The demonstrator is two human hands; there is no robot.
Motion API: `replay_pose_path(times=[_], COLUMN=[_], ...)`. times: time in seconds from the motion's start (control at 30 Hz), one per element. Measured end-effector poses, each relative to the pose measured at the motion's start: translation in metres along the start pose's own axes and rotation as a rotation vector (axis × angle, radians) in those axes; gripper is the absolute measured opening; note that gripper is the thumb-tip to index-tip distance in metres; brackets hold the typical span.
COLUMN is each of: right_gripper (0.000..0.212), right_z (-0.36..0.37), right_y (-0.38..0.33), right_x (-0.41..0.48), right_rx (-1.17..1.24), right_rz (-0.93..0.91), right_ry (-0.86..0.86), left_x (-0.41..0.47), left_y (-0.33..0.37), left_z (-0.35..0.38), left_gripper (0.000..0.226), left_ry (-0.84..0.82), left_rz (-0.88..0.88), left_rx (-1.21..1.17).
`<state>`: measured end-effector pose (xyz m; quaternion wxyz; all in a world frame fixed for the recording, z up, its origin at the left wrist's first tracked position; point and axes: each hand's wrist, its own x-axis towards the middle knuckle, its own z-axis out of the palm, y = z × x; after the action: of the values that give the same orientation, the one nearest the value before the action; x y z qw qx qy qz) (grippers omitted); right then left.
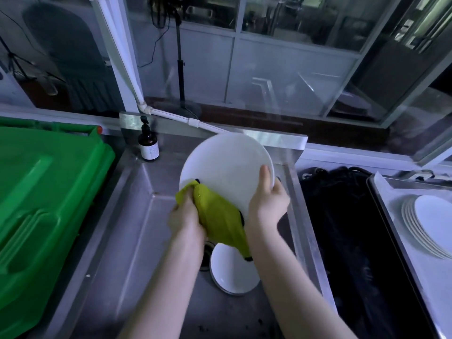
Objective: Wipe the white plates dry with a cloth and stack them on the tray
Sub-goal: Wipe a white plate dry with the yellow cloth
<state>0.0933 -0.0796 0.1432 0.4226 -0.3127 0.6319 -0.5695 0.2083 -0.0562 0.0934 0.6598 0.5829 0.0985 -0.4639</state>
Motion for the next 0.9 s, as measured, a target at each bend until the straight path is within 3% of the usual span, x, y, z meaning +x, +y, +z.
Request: replay_pose_path(times=[0.1,0.17,0.2,0.27,0.33,0.4,0.5,0.6,0.67,0.73,0.8,0.9], right_gripper=[0.040,0.017,0.016,0.054,0.059,0.051,0.032,0.031,0.035,0.041,0.038,0.018], right_z=[-0.002,-0.018,-0.027,-0.043,-0.054,-0.058,-0.054,-0.052,-0.055,-0.057,-0.058,-0.059], right_y=[0.011,0.008,0.007,0.004,0.000,-0.004,-0.005,-0.006,-0.004,-0.002,-0.003,-0.005], right_x=[-0.003,0.004,0.006,0.010,0.018,0.025,0.027,0.027,0.026,0.022,0.015,0.014], right_rx=[-0.167,-0.313,-0.377,-0.549,-0.836,-1.061,-1.121,-1.085,-1.066,-1.033,-0.906,-0.603], right_rz=[-0.087,-0.249,-0.349,-0.732,-1.319,-1.675,-1.876,-2.005,-1.943,-1.697,-1.272,-0.614], right_ry=[-0.173,-0.369,-0.462,-0.540,-0.676,-0.860,-0.943,-0.906,-0.892,-0.916,-0.906,-0.790], left_x=[0.018,0.034,0.040,0.047,0.051,0.053,0.048,0.049,0.054,0.054,0.049,0.030], left_y=[-0.003,0.007,0.013,0.024,0.032,0.039,0.046,0.054,0.059,0.063,0.068,0.067], left_z=[-0.009,-0.020,-0.026,-0.033,-0.035,-0.035,-0.027,-0.023,-0.025,-0.025,-0.027,-0.032], left_gripper=[0.023,0.025,0.029,0.041,0.045,0.049,0.063,0.053,0.049,0.041,0.026,0.014], left_ry=[0.027,0.047,0.022,-0.045,-0.082,-0.094,-0.199,-0.229,-0.235,-0.276,-0.254,-0.127], left_rz=[-0.031,0.014,0.021,0.026,0.038,0.054,0.040,0.023,-0.034,-0.101,-0.061,0.270], left_rx=[0.017,0.062,0.077,0.105,0.155,0.218,0.314,0.375,0.369,0.249,0.080,-0.051])
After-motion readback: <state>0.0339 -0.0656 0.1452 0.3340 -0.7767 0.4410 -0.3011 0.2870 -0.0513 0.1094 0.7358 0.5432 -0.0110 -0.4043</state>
